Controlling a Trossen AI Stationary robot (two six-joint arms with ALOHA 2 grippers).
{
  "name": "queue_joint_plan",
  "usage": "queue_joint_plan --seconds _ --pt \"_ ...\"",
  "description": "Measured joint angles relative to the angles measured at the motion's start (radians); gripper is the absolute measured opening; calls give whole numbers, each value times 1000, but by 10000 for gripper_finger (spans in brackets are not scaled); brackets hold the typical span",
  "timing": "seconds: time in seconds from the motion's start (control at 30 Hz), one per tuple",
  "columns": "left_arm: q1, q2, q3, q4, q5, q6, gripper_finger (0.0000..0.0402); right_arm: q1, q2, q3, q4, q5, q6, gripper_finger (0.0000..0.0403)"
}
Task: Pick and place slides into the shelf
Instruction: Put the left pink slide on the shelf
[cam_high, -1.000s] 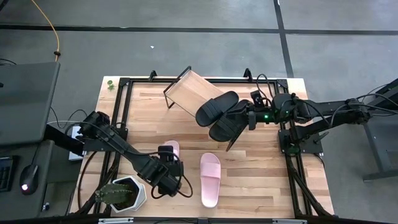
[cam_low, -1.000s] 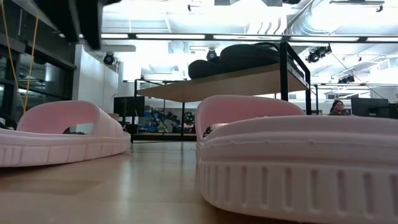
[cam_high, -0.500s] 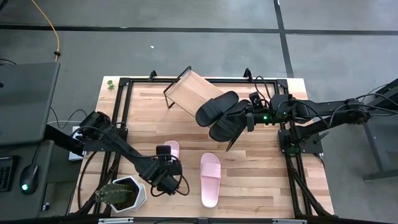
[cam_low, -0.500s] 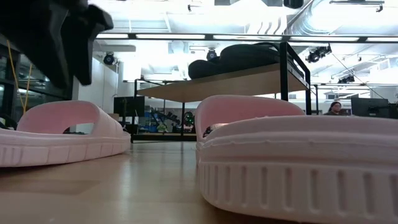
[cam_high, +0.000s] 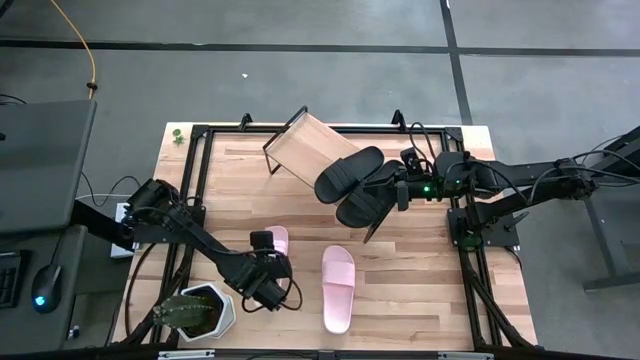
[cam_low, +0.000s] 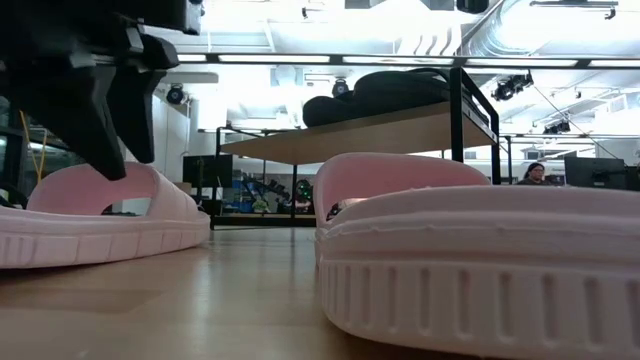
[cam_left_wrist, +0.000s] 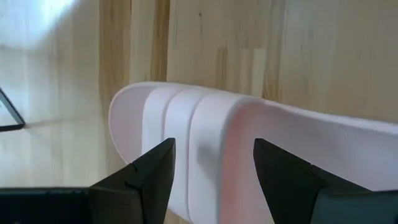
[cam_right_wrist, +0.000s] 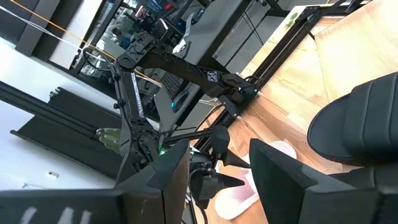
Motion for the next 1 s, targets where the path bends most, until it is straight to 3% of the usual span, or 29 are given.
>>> queue_joint_plan --seconds 0.2,0.73,1.0 --pt "8 0 -56 81 -9 4 205 0 0 0 0 3 18 158" --pt "14 0 -124 85 -73 7 205 0 0 0 0 6 49 158" --pt "72 0 -125 83 -72 7 205 0 0 0 0 10 48 158"
